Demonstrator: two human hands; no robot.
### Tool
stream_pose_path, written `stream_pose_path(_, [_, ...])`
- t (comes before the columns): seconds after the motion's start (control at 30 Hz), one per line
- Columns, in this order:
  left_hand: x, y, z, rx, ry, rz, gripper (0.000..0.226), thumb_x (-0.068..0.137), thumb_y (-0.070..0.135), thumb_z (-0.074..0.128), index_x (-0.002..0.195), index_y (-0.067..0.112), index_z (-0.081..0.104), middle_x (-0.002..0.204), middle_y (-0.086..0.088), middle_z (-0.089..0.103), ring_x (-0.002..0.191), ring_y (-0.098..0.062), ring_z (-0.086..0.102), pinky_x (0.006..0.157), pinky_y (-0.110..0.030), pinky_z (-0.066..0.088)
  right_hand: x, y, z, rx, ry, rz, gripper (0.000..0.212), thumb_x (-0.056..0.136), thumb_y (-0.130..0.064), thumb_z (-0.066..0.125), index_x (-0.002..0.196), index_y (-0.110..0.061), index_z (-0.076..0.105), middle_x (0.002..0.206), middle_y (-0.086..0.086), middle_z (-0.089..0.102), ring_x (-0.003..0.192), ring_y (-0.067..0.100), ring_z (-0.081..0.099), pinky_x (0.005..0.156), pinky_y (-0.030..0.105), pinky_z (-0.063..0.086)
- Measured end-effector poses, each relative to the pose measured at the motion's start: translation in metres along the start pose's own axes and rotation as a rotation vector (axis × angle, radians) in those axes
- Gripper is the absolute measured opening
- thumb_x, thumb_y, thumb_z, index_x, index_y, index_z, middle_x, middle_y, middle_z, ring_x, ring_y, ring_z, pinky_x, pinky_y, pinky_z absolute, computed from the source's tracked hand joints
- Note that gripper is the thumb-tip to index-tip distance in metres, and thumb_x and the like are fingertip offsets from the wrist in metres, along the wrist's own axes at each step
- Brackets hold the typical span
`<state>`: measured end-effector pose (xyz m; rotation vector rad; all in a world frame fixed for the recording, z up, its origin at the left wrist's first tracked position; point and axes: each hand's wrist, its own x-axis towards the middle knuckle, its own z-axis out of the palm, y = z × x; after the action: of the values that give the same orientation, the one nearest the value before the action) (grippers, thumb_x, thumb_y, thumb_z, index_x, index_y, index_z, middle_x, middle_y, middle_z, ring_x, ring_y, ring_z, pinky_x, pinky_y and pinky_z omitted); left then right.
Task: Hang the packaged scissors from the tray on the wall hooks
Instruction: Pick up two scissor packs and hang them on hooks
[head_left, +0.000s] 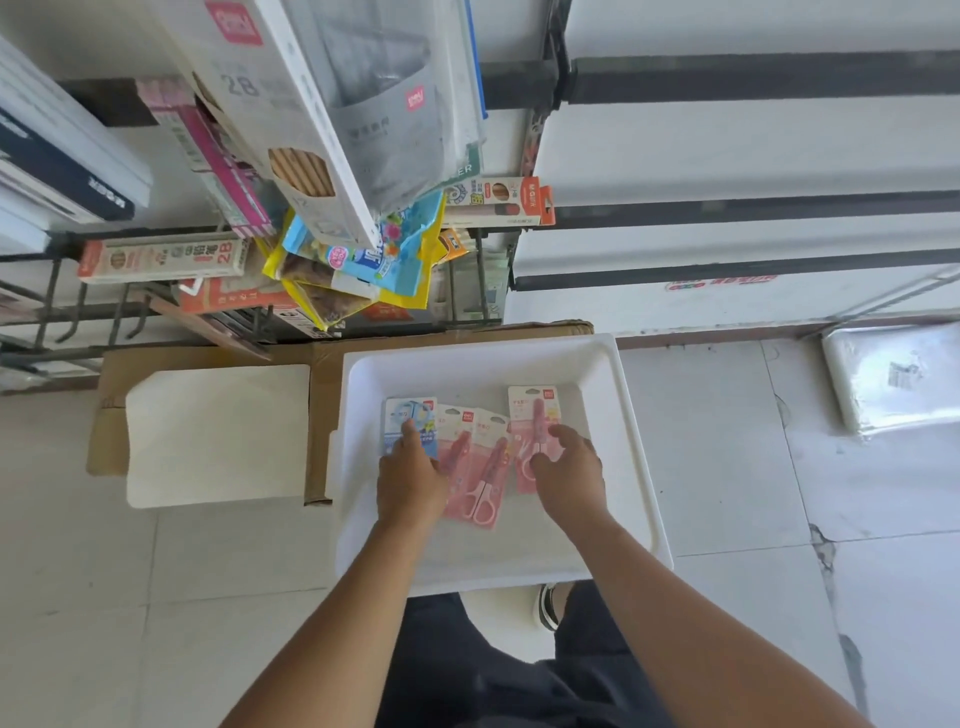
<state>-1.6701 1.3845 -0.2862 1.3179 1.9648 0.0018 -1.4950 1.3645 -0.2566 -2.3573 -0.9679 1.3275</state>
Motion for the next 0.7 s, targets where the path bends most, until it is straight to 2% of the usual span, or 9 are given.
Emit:
stream_pose_path(0.1, [0.015, 0.001, 0.021, 0.204, -0.04, -0.079, 0.078, 0.099, 0.043, 0.045, 0.157, 0.004, 0.011, 0.154, -0.019, 0.034, 0.138, -0.039, 0.037, 0.109, -0.047, 0.041, 0.022, 0.007, 0.011, -0.094, 0.025, 0.051, 0.059, 0.086, -0.025, 0.057, 0.144, -0.024, 0.047, 0.143, 0.007, 0.053, 0.124, 0.031, 0.055, 0.102, 0.05, 0.049])
stream_pose_path(0.17, [0.022, 0.0, 0.032, 0.305, -0.006, -0.081, 0.072, 0.1, 0.043, 0.04, 0.155, 0.003, 0.016, 0.153, -0.02, 0.031, 0.137, -0.038, 0.034, 0.111, -0.045, 0.034, 0.035, 0.011, 0.017, -0.172, 0.04, 0.072, 0.057, 0.087, -0.026, 0.059, 0.142, -0.019, 0.046, 0.139, 0.009, 0.051, 0.125, 0.032, 0.05, 0.104, 0.047, 0.044])
stream_pose_path(0.3, [0.025, -0.003, 0.041, 0.278, 0.126, 0.002, 0.059, 0.097, 0.049, 0.041, 0.146, 0.015, 0.04, 0.15, -0.017, 0.032, 0.135, -0.036, 0.034, 0.109, -0.045, 0.03, 0.049, 0.011, 0.031, -0.321, 0.053, 0.091, 0.068, 0.082, -0.037, 0.07, 0.14, -0.017, 0.04, 0.134, 0.01, 0.046, 0.125, 0.034, 0.045, 0.101, 0.046, 0.039])
stream_pose_path(0.4, [0.026, -0.011, 0.042, 0.291, 0.097, -0.032, 0.058, 0.097, 0.05, 0.043, 0.148, 0.025, 0.035, 0.155, -0.019, 0.028, 0.137, -0.038, 0.033, 0.109, -0.049, 0.031, 0.05, 0.012, 0.039, -0.36, 0.022, 0.082, 0.075, 0.083, -0.038, 0.071, 0.145, -0.021, 0.032, 0.132, 0.011, 0.044, 0.126, 0.034, 0.042, 0.099, 0.047, 0.038])
stream_pose_path(0.47, [0.028, -0.014, 0.041, 0.239, 0.093, -0.045, 0.059, 0.096, 0.044, 0.05, 0.149, 0.027, 0.032, 0.149, -0.017, 0.036, 0.132, -0.037, 0.039, 0.105, -0.048, 0.035, 0.052, 0.011, 0.04, -0.323, 0.005, 0.104, 0.079, 0.082, -0.037, 0.072, 0.146, -0.023, 0.028, 0.133, 0.012, 0.041, 0.127, 0.035, 0.04, 0.099, 0.05, 0.039])
stream_pose_path(0.57, [0.032, -0.011, 0.035, 0.032, 0.133, -0.061, 0.07, 0.087, 0.032, 0.069, 0.147, 0.026, 0.034, 0.133, -0.014, 0.052, 0.121, -0.035, 0.051, 0.097, -0.047, 0.04, 0.056, 0.009, 0.037, -0.253, -0.015, 0.172, 0.094, 0.079, -0.033, 0.075, 0.152, -0.024, 0.018, 0.138, 0.016, 0.038, 0.133, 0.037, 0.035, 0.104, 0.052, 0.039])
stream_pose_path(0.63, [0.037, -0.01, 0.033, -0.146, 0.107, -0.156, 0.084, 0.079, 0.023, 0.078, 0.147, 0.028, 0.029, 0.128, -0.013, 0.057, 0.117, -0.036, 0.056, 0.094, -0.047, 0.042, 0.055, 0.008, 0.032, -0.253, -0.018, 0.178, 0.101, 0.08, -0.029, 0.075, 0.156, -0.022, 0.01, 0.14, 0.018, 0.041, 0.134, 0.038, 0.035, 0.105, 0.051, 0.038])
stream_pose_path(0.7, [0.039, -0.011, 0.032, -0.264, 0.047, -0.262, 0.087, 0.073, 0.017, 0.082, 0.142, 0.031, 0.032, 0.121, -0.01, 0.062, 0.109, -0.034, 0.062, 0.09, -0.045, 0.046, 0.05, 0.009, 0.028, -0.282, 0.001, 0.151, 0.1, 0.08, -0.028, 0.073, 0.157, -0.019, 0.009, 0.136, 0.016, 0.05, 0.131, 0.038, 0.04, 0.106, 0.05, 0.037])
